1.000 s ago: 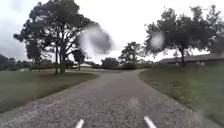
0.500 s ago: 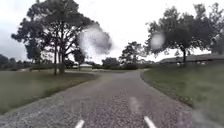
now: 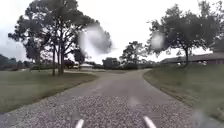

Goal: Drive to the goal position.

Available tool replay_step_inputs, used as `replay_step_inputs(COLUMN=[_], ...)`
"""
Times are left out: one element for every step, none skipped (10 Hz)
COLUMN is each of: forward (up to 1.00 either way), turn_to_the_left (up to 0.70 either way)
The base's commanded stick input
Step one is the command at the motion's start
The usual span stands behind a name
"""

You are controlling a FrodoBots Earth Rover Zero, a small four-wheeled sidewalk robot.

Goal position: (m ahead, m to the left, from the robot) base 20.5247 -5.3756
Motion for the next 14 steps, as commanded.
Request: replay_step_inputs(forward=[0.7, 0.7, 0.7, 0.7, 0.7, 0.7, 0.7, 0.7, 0.7, 0.7, 0.7, 0.7, 0.7, 0.7], turn_to_the_left=[0.0, 0.0, 0.0, 0.0, 0.0, 0.0, 0.0, 0.0, 0.0, 0.0, 0.0, 0.0, 0.0, -0.29])
